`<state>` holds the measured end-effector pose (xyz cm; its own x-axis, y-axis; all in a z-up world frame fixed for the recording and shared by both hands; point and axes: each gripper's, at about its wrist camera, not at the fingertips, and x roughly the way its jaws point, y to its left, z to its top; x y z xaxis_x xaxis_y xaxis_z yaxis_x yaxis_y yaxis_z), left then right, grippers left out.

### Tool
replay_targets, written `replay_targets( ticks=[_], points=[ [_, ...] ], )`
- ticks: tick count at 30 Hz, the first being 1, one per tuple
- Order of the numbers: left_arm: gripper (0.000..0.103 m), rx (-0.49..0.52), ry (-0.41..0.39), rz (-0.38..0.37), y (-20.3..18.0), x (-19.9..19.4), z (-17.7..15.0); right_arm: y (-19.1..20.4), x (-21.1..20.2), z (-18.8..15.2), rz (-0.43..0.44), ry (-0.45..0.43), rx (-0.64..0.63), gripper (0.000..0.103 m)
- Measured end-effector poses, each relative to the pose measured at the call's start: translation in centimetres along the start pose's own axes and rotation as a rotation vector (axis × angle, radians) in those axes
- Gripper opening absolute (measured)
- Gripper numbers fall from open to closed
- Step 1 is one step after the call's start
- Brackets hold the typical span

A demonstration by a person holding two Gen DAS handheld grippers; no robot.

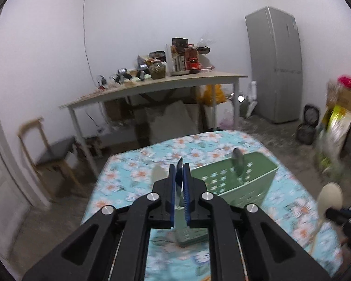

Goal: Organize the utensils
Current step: 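Drop the metal spoon into the green holder with the left tool while the right tool lifts the white spoon, then lower the white spoon into the green holder and open the right tool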

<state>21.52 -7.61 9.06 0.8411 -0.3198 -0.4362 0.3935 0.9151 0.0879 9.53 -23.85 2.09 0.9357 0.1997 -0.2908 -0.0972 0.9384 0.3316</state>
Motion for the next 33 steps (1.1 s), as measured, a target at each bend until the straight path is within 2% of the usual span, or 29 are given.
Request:
replay_targets(
  ticks=[1, 3, 5, 9, 14, 21, 33],
  points=[
    [0.010, -0.032, -0.003, -0.027, 0.3, 0.1, 0.0, -0.1, 0.0, 0.0, 0.000, 0.000, 0.002, 0.002],
    [0.025, -0.086, -0.008, -0.054, 1.0, 0.1, 0.0, -0.2, 0.1, 0.1, 0.000, 0.002, 0.006, 0.002],
    [0.031, -0.146, -0.033, -0.085, 1.8, -0.4, -0.1, -0.3, 0.2, 0.2, 0.001, 0.003, 0.011, 0.002],
    [0.040, -0.185, -0.076, -0.084, 2.5, -2.0, -0.3, -0.4, 0.3, 0.5, 0.006, 0.006, 0.023, 0.002],
    [0.045, -0.238, -0.092, -0.079, 3.2, -3.9, -1.8, -0.6, 0.1, 1.0, 0.018, -0.006, 0.037, 0.002],
    [0.048, -0.314, -0.037, -0.061, 3.9, -5.3, -6.3, -0.8, -0.9, 3.0, 0.044, -0.047, 0.047, 0.002],
    [0.058, -0.400, 0.037, -0.045, 4.9, -6.1, -11.3, 0.3, -2.7, 11.9, 0.121, -0.257, 0.008, 0.002]
  ],
)
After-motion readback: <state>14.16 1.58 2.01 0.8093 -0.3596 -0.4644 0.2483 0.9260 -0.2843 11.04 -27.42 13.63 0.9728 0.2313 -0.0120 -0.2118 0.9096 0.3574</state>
